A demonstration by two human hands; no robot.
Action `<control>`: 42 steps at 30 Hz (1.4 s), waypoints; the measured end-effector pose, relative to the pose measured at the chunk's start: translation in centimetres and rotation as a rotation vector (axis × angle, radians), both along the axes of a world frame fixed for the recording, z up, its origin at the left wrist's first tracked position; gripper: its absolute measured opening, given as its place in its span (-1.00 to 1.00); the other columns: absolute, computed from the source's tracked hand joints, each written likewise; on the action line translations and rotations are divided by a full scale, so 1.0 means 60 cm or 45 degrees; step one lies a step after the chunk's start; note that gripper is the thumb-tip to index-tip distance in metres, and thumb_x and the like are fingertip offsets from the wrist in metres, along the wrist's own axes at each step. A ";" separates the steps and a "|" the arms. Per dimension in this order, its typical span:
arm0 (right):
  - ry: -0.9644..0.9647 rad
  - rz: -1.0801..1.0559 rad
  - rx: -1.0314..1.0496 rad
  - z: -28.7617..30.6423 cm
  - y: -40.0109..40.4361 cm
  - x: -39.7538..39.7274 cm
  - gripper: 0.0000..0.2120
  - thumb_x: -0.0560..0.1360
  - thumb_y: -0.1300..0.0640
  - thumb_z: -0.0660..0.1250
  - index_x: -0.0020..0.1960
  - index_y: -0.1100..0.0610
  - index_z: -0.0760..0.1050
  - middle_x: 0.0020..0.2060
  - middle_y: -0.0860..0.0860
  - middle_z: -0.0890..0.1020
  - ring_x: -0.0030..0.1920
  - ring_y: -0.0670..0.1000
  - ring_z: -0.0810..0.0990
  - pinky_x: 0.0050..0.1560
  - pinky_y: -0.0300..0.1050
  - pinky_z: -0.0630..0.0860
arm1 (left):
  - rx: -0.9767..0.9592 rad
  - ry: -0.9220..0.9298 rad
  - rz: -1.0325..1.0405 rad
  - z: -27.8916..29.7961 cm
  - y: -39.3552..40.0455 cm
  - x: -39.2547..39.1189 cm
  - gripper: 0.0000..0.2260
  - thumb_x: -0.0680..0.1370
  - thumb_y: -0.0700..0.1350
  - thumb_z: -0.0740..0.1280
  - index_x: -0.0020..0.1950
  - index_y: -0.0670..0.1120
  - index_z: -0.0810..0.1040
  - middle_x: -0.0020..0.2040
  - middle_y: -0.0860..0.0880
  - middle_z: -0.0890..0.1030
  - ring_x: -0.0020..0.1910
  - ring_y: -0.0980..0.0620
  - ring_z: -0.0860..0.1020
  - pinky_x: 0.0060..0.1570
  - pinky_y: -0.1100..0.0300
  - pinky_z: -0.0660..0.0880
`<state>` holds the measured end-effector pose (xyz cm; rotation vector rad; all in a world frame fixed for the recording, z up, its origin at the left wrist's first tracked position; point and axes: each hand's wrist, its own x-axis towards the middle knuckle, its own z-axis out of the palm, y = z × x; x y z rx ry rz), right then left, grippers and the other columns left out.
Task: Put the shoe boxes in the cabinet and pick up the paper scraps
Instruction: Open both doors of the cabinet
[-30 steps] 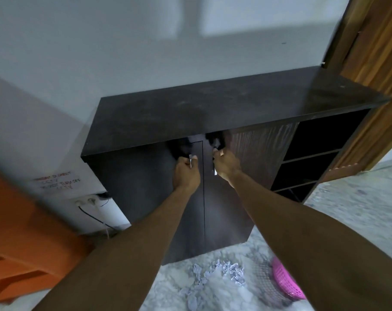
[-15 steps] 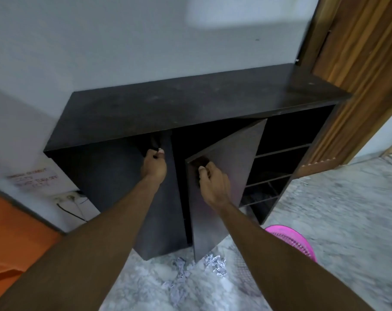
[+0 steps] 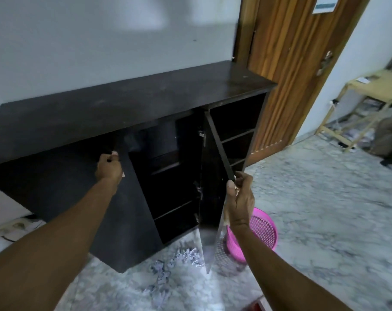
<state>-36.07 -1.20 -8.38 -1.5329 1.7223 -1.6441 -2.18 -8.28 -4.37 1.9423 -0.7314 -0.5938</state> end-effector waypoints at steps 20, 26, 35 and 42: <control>0.023 -0.215 0.339 0.004 -0.071 -0.145 -0.59 0.65 -0.13 0.22 0.35 0.08 0.23 0.12 0.33 0.66 0.06 0.45 0.65 0.01 0.38 0.61 | -0.019 0.058 0.002 -0.005 0.111 -0.064 -0.66 0.59 0.21 0.14 -0.02 0.00 0.55 0.00 0.00 0.68 0.05 -0.13 0.64 0.17 -0.08 0.59; 0.081 -0.188 0.333 -0.007 -0.091 -0.162 -0.51 0.66 -0.15 0.19 0.45 0.11 0.18 0.15 0.38 0.64 0.08 0.49 0.63 0.05 0.42 0.58 | -0.186 0.088 0.168 -0.001 0.163 -0.108 -0.74 0.69 0.00 0.20 -0.03 -0.13 0.55 -0.15 -0.02 0.60 -0.21 0.00 0.54 -0.33 0.29 0.43; 0.033 -0.189 0.436 0.021 -0.071 -0.147 -0.41 0.68 -0.13 0.19 0.54 0.21 0.16 0.25 0.46 0.56 0.20 0.53 0.56 0.19 0.37 0.47 | -0.229 -0.034 0.205 -0.015 0.330 -0.123 -0.67 0.74 -0.08 0.11 0.33 -0.25 0.51 0.18 -0.21 0.57 0.18 -0.22 0.52 0.04 0.10 0.26; -0.059 -0.311 0.468 0.020 -0.031 -0.096 -0.33 0.59 -0.09 0.26 0.53 0.27 0.15 0.41 0.33 0.36 0.39 0.42 0.41 0.36 0.39 0.37 | -0.391 -0.005 0.287 -0.038 0.448 -0.052 -0.62 0.64 0.09 0.14 -0.09 -0.23 0.40 -0.28 -0.26 0.43 -0.31 -0.11 0.37 -0.24 -0.01 0.29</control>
